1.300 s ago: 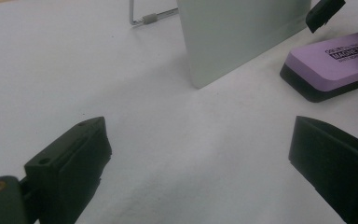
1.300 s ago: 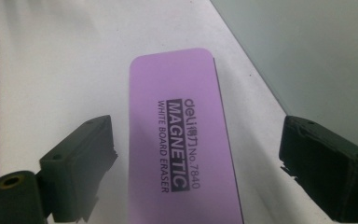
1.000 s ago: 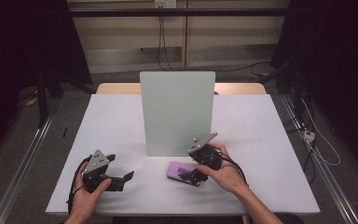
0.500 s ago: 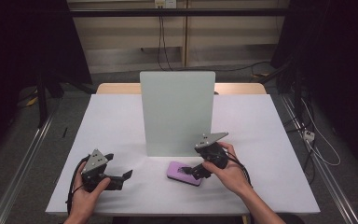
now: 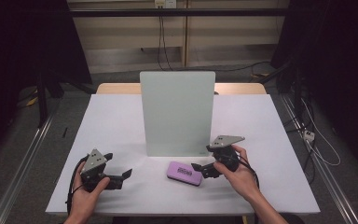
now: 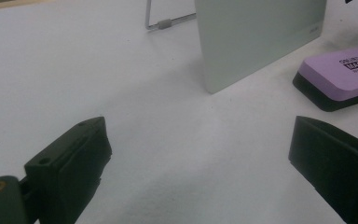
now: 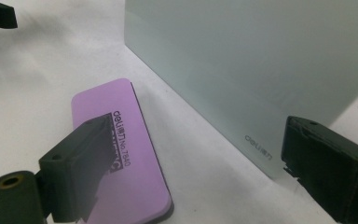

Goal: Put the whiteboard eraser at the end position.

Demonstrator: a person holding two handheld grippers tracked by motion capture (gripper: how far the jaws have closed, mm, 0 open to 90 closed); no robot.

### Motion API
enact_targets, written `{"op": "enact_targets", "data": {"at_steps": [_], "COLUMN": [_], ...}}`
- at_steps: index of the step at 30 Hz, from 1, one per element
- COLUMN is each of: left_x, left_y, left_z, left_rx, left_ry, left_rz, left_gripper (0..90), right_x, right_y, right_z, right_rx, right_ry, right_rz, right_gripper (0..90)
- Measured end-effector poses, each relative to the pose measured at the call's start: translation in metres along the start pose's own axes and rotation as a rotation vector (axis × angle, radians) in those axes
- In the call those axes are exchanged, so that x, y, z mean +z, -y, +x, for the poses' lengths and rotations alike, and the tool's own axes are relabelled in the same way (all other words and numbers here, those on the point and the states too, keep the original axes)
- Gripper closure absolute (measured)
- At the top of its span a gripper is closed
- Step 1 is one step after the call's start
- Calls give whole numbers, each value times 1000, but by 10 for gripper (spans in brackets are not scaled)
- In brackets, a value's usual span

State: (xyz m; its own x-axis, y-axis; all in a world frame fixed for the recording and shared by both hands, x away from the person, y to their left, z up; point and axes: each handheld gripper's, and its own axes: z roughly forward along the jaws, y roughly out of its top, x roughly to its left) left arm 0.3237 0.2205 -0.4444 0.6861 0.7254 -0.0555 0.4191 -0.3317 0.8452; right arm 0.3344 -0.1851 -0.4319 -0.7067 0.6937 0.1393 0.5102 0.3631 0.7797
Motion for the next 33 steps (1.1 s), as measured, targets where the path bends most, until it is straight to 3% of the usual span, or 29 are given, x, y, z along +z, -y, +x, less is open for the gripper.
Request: {"op": "enact_targets", "data": {"at_steps": [21, 33], "left_x": [-1, -1], "left_y": [0, 0], "left_z": [1, 3], "left_rx": [-19, -32], "left_ry": [-21, -44], "left_rz": [-10, -12], "left_gripper": [51, 50], "right_x": [-36, -53], "right_y": [27, 45], "right_z": [-24, -39], "right_rx": [127, 182], "right_ry": [196, 238], "right_rz": [-83, -104], "right_gripper": [81, 80]}}
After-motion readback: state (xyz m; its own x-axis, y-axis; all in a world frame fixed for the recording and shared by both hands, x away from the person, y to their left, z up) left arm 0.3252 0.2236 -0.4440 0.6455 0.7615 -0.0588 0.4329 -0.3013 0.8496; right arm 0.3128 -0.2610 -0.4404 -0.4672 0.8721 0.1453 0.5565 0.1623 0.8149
